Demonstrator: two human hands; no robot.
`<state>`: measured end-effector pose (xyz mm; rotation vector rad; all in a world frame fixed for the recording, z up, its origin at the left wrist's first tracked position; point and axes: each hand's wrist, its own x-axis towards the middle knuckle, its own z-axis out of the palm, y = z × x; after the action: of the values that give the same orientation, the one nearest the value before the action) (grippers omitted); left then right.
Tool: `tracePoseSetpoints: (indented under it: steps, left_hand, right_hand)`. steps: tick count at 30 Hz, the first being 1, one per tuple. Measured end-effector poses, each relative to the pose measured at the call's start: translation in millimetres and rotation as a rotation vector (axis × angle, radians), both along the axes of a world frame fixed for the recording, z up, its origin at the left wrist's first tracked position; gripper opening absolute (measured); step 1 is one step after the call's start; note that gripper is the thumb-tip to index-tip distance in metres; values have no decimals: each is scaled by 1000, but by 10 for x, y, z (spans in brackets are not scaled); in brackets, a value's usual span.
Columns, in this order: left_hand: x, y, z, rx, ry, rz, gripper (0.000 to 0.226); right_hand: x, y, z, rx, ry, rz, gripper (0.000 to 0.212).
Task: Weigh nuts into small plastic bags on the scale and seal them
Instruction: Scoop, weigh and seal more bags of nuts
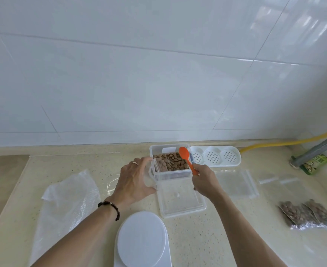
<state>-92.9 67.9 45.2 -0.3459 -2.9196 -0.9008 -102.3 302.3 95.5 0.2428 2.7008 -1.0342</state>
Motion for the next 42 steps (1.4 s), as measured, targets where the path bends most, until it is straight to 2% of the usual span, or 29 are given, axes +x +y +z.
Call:
tracePoseSetpoints:
  steps: [4, 8, 12, 17, 20, 25, 33, 42]
  left_hand:
    - [-156, -45, -132, -22, 4, 45, 85]
    - [-278, -71, -239, -37, 7, 77, 83]
    - [-357, -85, -311, -49, -10, 96, 84]
    - [-394, -125, -361, -62, -27, 105, 85]
    - [-403, -142, -388, -77, -22, 106, 85]
    - [-422, -155, -382, -100, -36, 130, 84]
    - [-579, -108, -234, -173, -30, 162, 83]
    - [-817, -17, -44, -328, -89, 152, 76]
  right_hand:
    - [-181, 13, -114, -57, 151, -162, 34]
    - [-292, 68, -171, -148, 341, -365, 19]
    - [-413, 110, -270, -186, 401, -431, 11]
    - [-501, 29, -425, -138, 283, -338, 7]
    - [-498, -73, -492, -241, 160, -295, 4]
    - [-486, -132, -551, -418, 44, -431, 9]
    - [-469, -52, -617, -594, 66, -684, 11]
    - [-425, 55, -389, -769, 97, -738, 12]
